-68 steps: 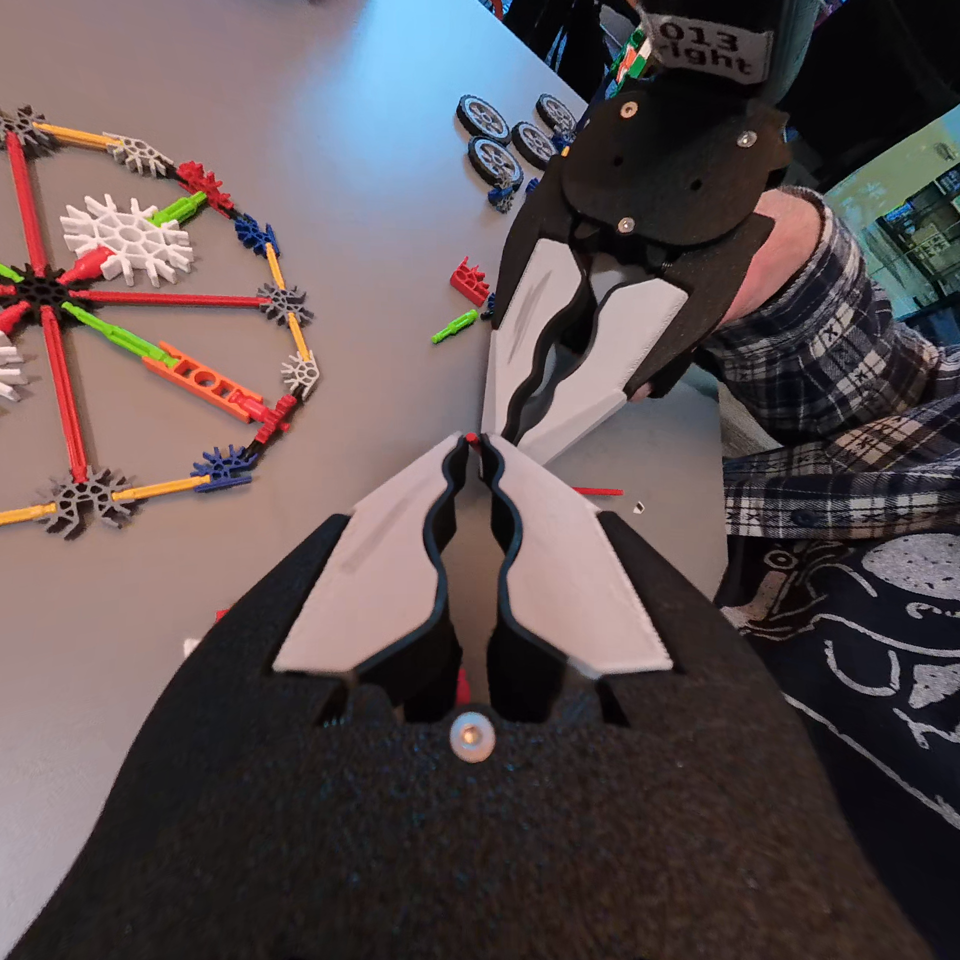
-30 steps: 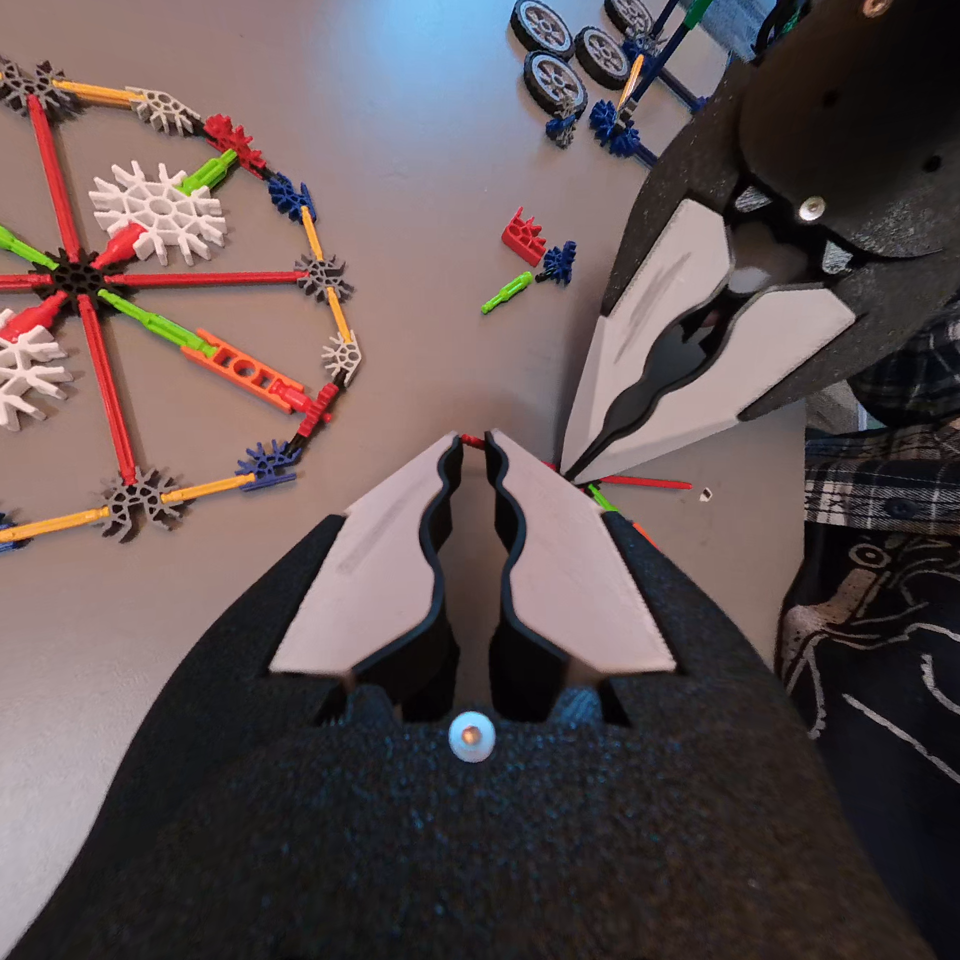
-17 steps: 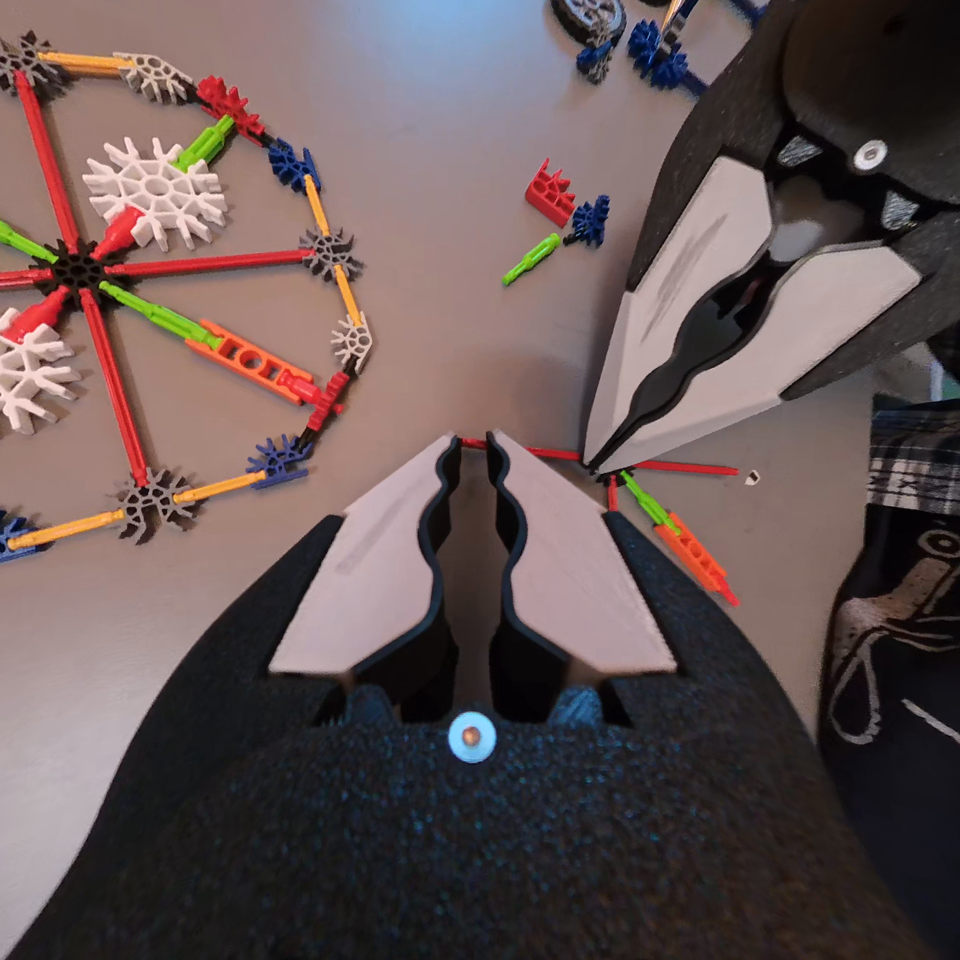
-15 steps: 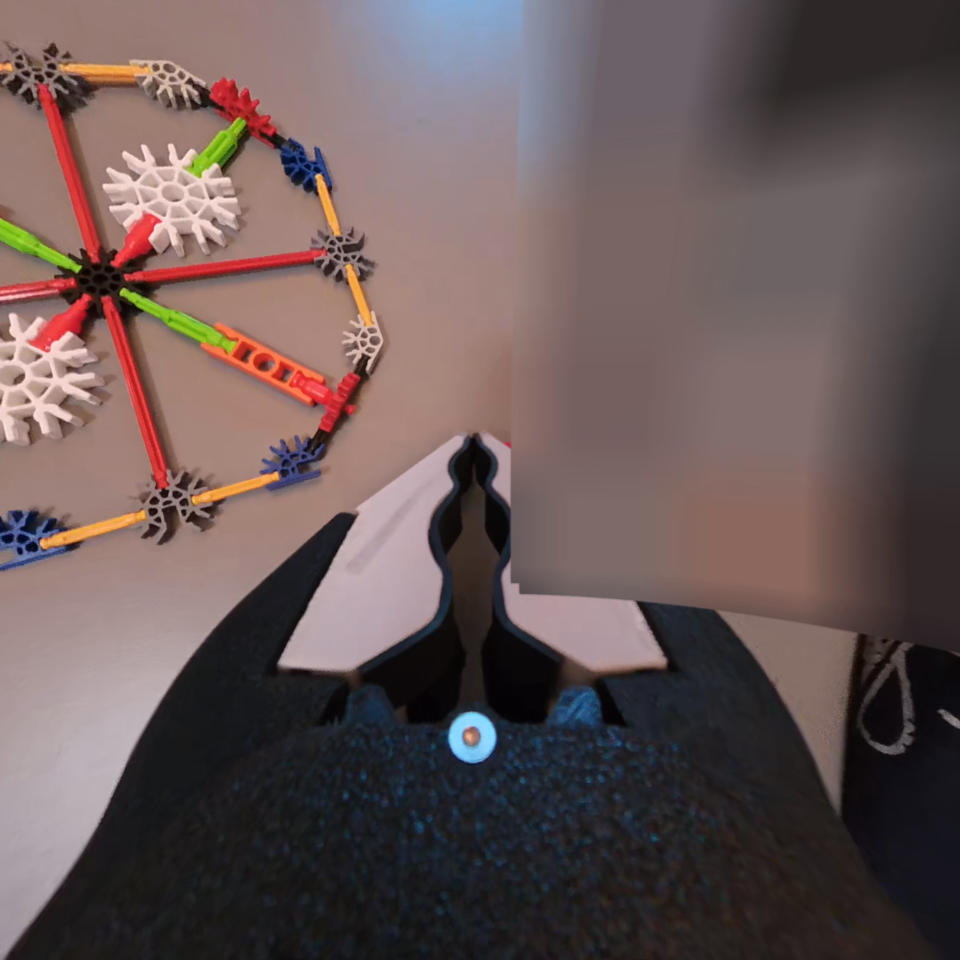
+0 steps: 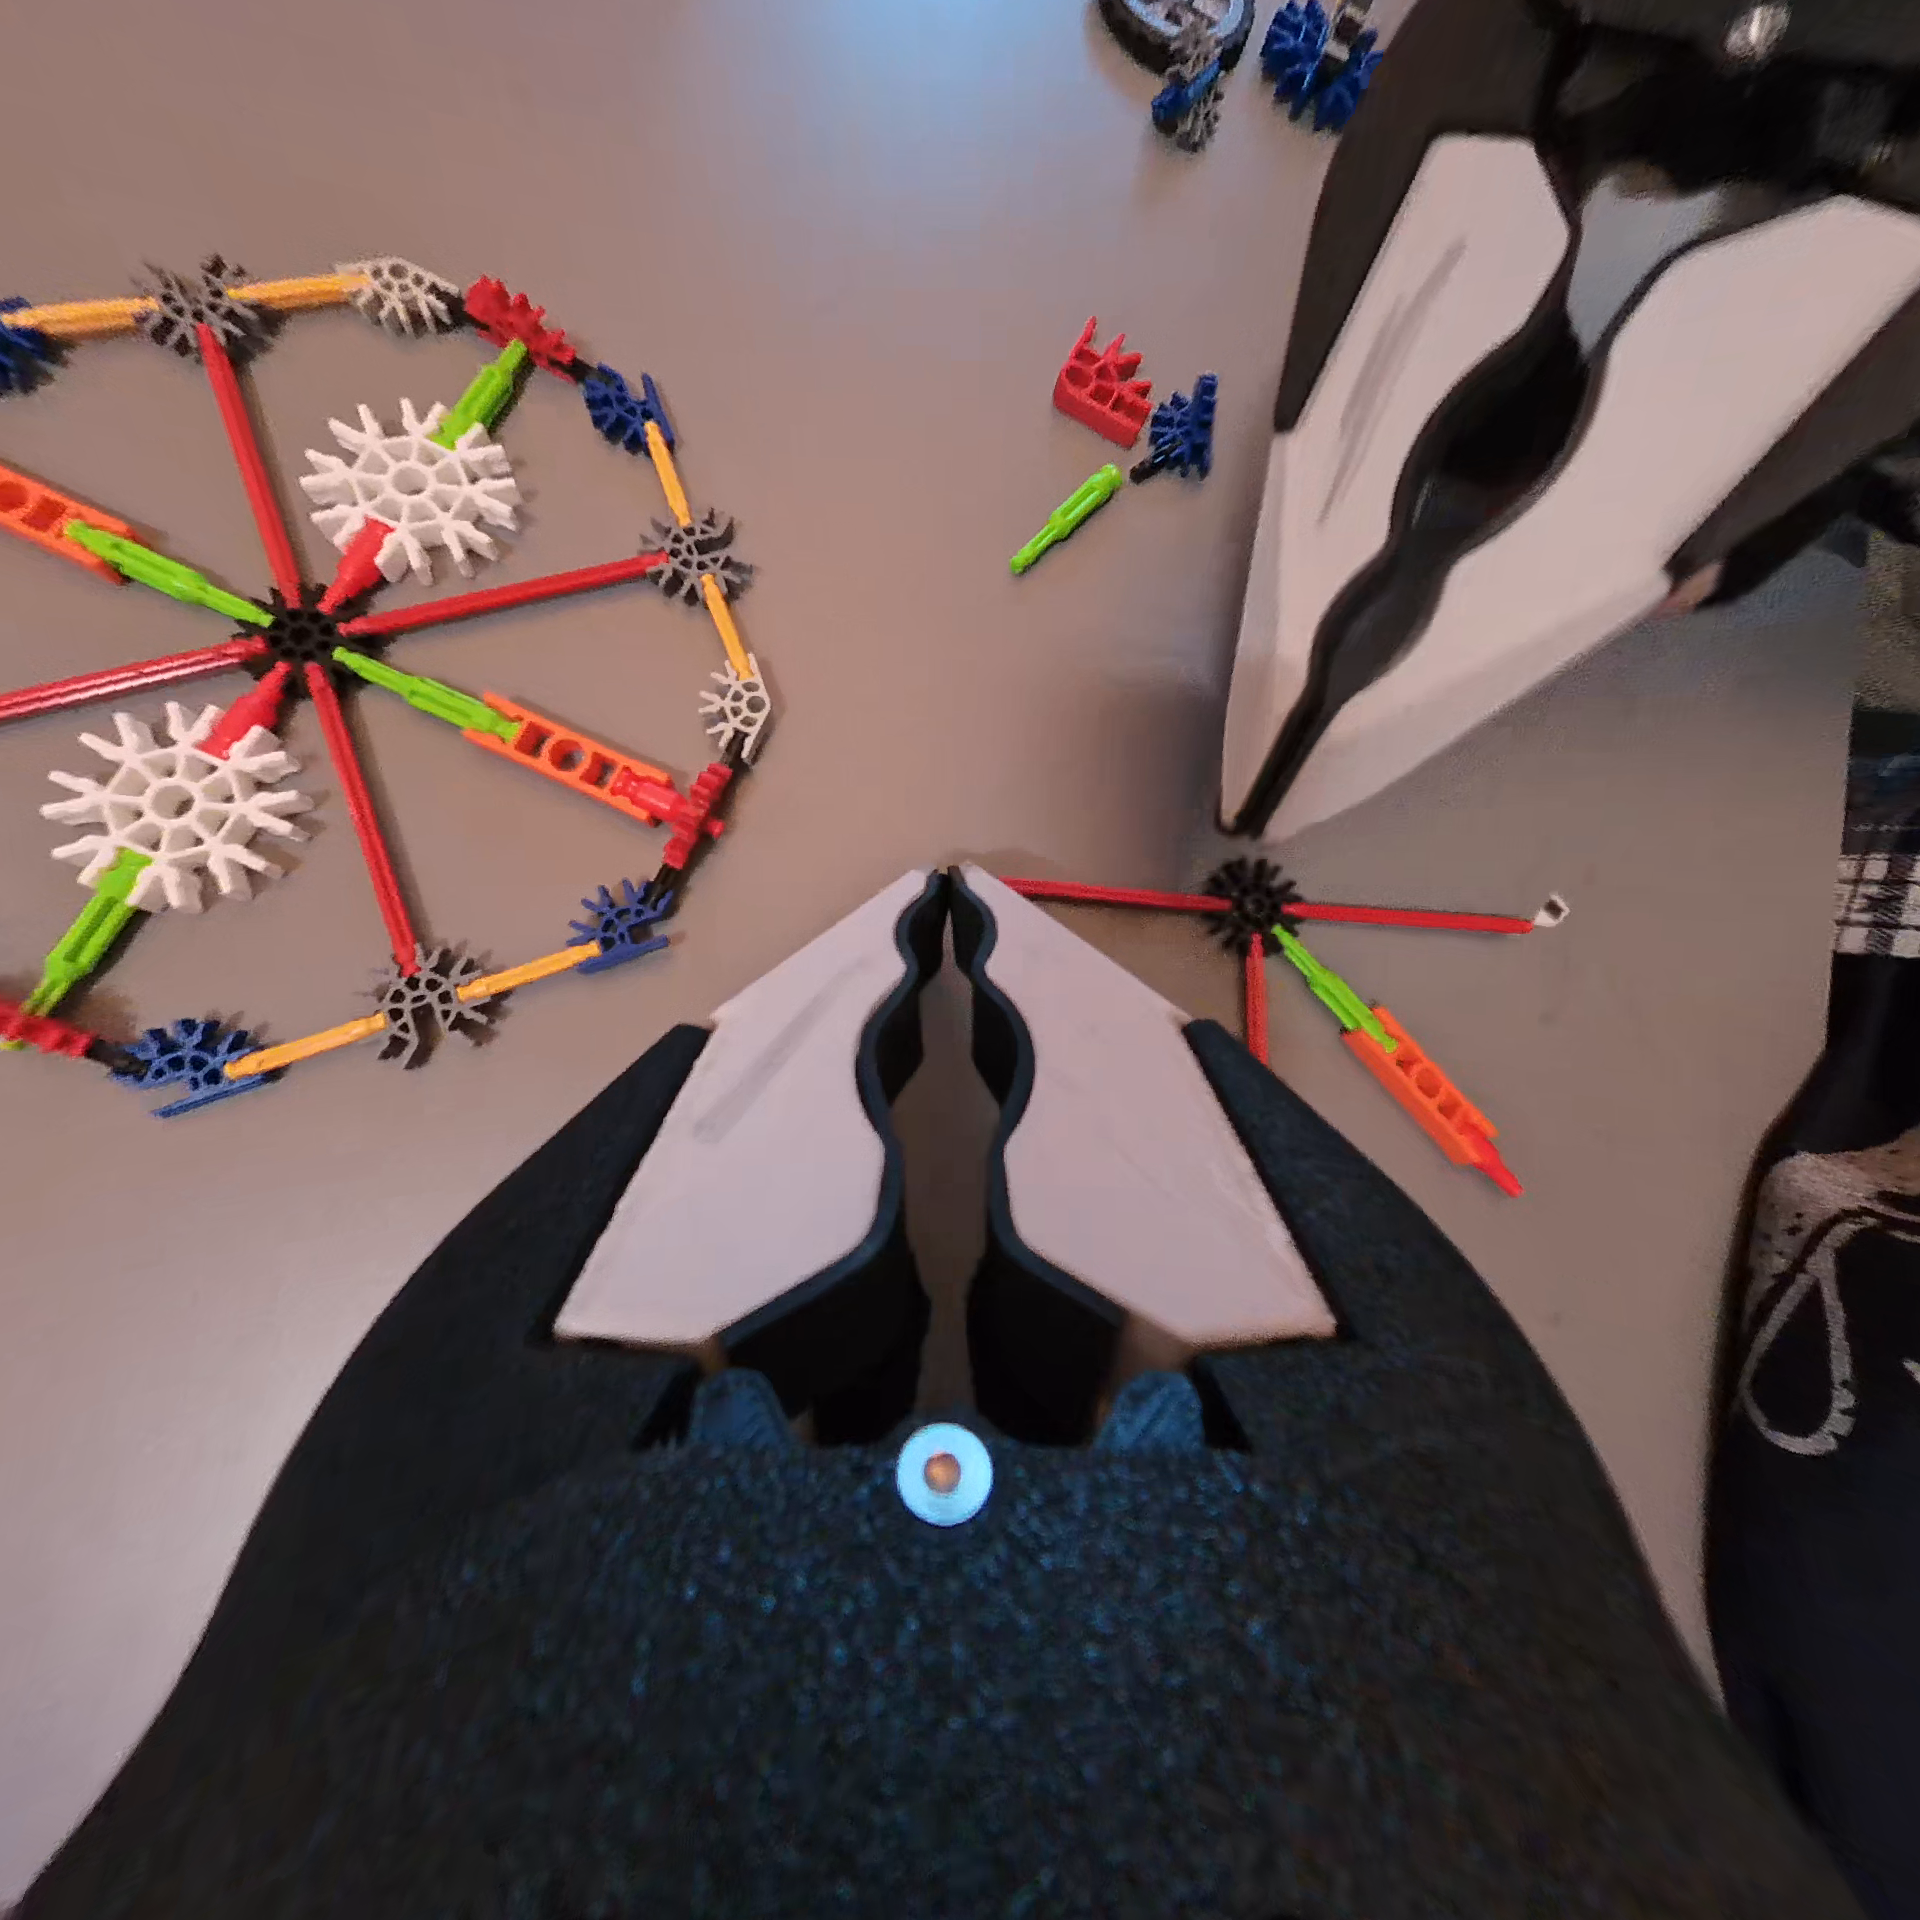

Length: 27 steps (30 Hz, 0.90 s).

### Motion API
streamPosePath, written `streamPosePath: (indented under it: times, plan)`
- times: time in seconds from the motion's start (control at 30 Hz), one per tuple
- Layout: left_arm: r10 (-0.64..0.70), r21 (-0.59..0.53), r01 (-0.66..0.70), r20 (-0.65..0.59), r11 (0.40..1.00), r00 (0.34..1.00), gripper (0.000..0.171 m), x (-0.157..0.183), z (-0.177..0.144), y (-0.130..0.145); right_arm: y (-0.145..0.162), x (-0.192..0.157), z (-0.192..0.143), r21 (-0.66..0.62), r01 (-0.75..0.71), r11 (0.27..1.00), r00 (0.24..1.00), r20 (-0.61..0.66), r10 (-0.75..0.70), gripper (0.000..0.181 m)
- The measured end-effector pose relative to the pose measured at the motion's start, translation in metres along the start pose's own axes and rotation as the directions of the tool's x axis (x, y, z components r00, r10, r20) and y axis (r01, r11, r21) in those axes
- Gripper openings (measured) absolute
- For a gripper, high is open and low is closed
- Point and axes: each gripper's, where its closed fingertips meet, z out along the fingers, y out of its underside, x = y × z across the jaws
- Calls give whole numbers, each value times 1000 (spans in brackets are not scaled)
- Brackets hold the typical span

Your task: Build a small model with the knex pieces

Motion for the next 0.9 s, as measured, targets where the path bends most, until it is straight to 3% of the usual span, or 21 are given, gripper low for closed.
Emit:
streamPosePath:
  times: [0.03, 0.2, 0.27, 0.37, 0.5, 0.6, 0.73, 0.9]
  plan:
    - [7, 3, -7, 1, 1000, 1000, 0, 1, -3, -1, -3, 0, -5, 11, -1, 1000, 1000, -5, 1, 2]
    - [66, 36, -68, 64, 997, 996, 6, 7, -46, -7, -3, 10, -20, 3, 42, 999, 995, -92, -42, 4]
    - [85, 68, -92, 107, 993, 991, 9, 10, -82, -11, -2, 12, -20, 15, 57, 998, 993, -102, -56, 4]
    - [86, 79, -113, 291, 990, 953, 15, -15, -159, -10, 5, 23, -15, 4, 67, 998, 988, -139, -66, 4]
    - [22, 33, -48, 543, 998, 839, 18, -72, -268, 16, 9, 37, -4, -28, 111, 993, 972, -206, -114, 4]
    - [-5, -82, 73, 630, 994, 776, 20, -109, -317, 59, -2, 37, -3, 9, 135, 991, 970, -204, -131, 3]
    - [4, -228, 185, 639, 956, 769, 21, -143, -332, 110, -2, 40, 2, -7, 133, 991, 972, -195, -132, 3]
    - [37, -403, 245, 577, 882, 816, 23, -174, -310, 155, 2, 41, 4, -32, 127, 991, 973, -191, -131, 3]
